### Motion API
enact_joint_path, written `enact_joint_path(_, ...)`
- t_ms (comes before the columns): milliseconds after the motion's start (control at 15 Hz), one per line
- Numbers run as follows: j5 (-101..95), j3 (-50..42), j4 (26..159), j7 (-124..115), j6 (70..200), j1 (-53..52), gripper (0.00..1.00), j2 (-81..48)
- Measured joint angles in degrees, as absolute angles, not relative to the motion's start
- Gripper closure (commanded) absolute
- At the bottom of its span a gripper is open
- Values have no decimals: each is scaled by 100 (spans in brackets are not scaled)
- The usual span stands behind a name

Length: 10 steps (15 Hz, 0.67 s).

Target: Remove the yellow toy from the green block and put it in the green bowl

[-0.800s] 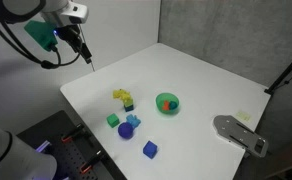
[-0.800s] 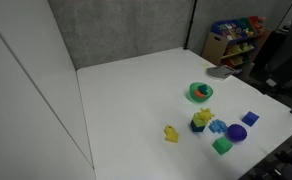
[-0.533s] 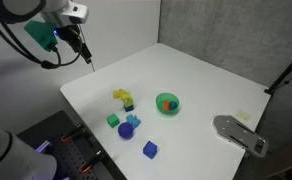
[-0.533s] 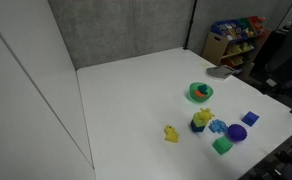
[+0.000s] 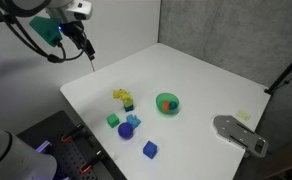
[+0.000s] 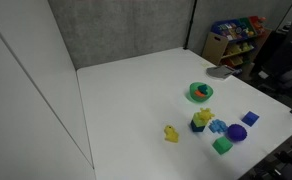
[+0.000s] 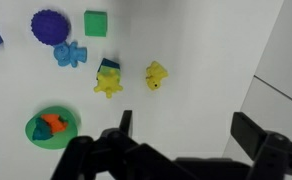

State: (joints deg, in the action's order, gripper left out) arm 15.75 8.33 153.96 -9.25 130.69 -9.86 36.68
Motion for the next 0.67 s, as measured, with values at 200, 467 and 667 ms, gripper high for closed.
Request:
enact_joint_path(200,1575,821,14982,-926,13010,-849,0,3244)
enact_joint_path(467,1575,767,14456,-956,12781,-667,0,2570)
enact_joint_path(667,1560,737,14167,-972,12698,-541,0,2032)
